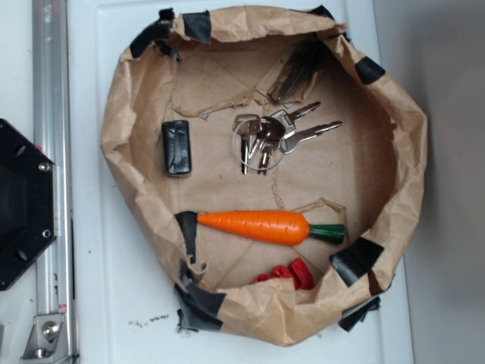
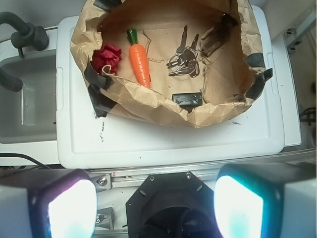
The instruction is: Grab the wood chip.
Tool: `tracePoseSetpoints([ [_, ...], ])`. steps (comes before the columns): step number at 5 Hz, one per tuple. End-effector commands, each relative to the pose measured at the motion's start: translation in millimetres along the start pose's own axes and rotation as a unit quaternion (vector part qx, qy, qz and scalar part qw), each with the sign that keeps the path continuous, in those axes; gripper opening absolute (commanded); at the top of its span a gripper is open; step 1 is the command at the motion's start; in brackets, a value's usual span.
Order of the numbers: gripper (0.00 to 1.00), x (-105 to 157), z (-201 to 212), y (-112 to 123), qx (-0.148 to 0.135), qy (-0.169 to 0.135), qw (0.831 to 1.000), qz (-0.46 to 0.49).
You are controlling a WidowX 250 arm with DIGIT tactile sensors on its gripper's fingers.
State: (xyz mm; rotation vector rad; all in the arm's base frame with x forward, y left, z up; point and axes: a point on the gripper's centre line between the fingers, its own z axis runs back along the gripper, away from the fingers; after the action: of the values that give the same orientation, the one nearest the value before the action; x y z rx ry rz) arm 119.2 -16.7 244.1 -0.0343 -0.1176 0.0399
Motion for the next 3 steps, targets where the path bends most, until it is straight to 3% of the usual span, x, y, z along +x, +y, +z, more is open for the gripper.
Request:
tracePoseSetpoints([
  [1, 1.00, 0.0, 0.0, 0.0, 0.000, 0.000, 1.000, 0.000],
  [2, 1.00, 38.2, -39.7, 10.3, 0.018, -0.011, 0.999, 0.043],
  [3, 1.00, 65.7, -63.0, 20.7, 0.015, -0.010, 0.997, 0.077],
])
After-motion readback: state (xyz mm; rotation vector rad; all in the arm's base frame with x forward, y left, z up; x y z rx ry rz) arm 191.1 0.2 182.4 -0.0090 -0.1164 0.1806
